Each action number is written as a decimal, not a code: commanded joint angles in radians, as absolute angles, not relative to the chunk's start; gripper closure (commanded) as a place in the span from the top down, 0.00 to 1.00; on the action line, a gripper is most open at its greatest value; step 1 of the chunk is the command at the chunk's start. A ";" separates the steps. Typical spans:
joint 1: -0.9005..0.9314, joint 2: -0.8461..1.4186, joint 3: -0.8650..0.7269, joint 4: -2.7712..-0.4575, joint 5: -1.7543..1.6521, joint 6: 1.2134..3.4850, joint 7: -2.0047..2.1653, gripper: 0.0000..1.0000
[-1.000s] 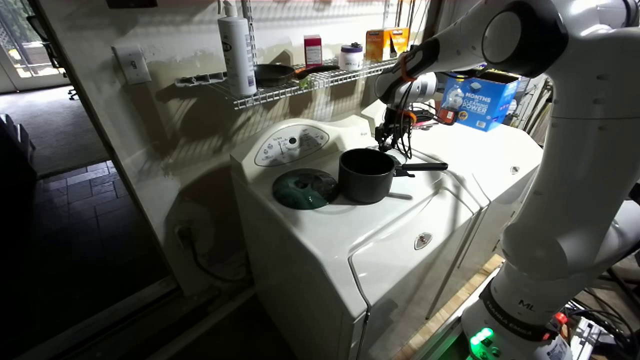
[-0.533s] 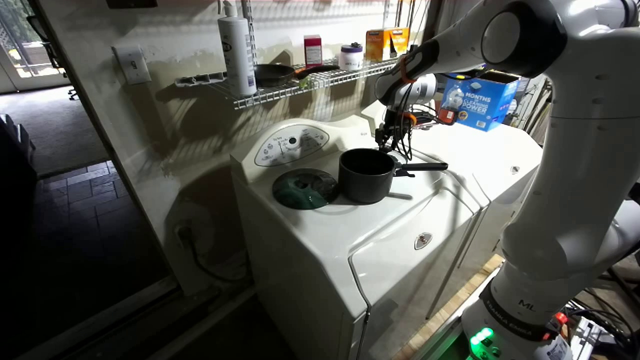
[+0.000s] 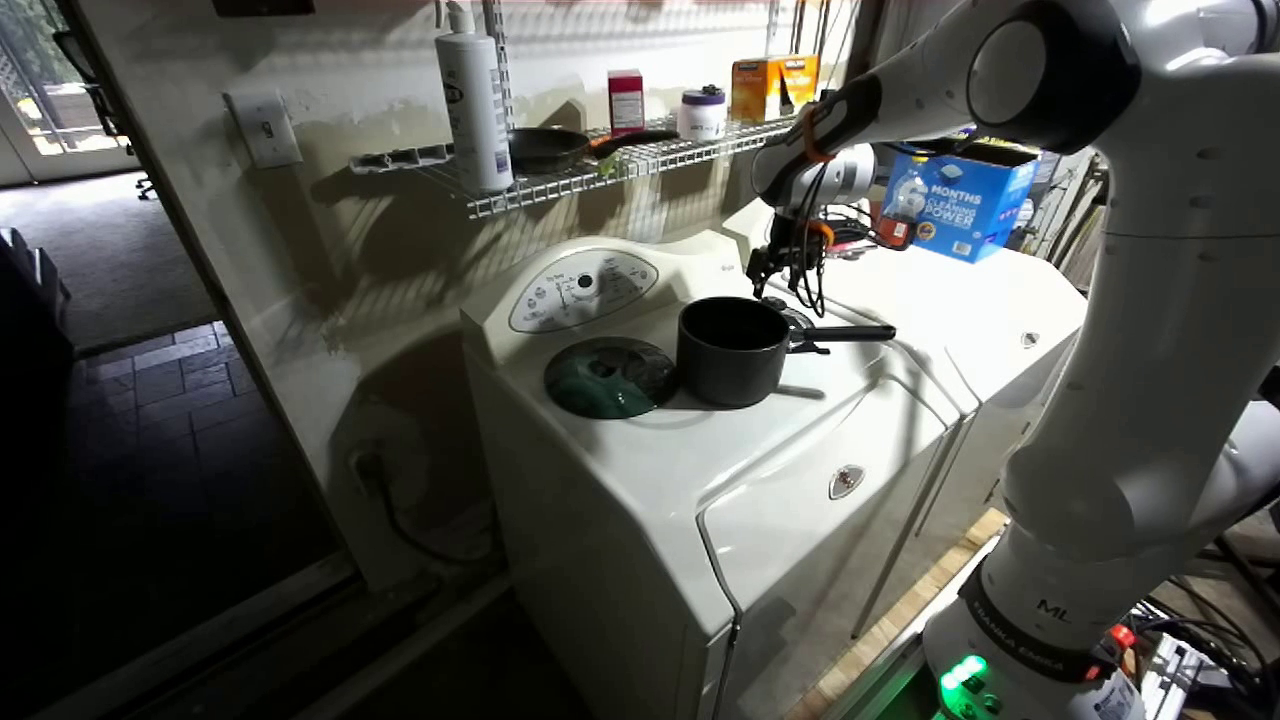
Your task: Remove the glass lid from the pot and put it on the pot holder on the right
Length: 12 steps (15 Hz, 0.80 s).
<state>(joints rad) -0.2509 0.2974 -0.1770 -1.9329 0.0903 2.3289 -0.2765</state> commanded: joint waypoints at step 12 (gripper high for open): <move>-0.221 -0.121 -0.181 -2.081 0.081 2.230 -0.387 1.00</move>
<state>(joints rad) -0.2407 -0.0075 -0.1758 -2.0098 0.0894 2.2922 -0.3268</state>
